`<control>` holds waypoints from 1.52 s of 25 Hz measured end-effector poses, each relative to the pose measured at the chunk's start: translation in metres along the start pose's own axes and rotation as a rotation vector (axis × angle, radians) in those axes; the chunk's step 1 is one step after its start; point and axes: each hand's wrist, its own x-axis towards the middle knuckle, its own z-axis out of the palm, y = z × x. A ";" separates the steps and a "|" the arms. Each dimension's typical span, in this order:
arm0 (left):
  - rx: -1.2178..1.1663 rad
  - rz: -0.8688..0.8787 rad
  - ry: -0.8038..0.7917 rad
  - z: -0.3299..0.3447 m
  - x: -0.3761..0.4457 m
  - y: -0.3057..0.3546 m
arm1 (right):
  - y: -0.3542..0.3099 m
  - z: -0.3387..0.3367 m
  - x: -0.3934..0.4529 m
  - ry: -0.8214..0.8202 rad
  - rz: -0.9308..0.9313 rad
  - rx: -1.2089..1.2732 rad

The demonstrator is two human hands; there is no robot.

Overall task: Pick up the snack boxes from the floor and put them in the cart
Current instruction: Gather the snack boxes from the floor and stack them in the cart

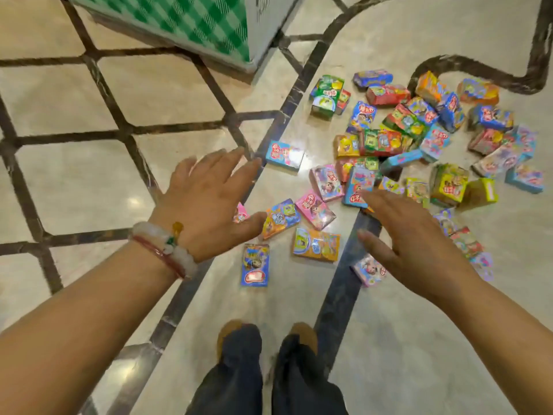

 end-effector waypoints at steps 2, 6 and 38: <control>-0.046 -0.076 -0.062 0.095 0.006 -0.020 | 0.024 0.075 0.024 -0.041 0.052 0.051; -0.012 -0.161 -0.244 0.283 0.000 -0.056 | 0.074 0.217 0.059 -0.235 0.144 0.112; -1.176 -1.156 -0.371 0.380 -0.014 -0.055 | 0.098 0.324 0.075 -0.309 0.675 1.060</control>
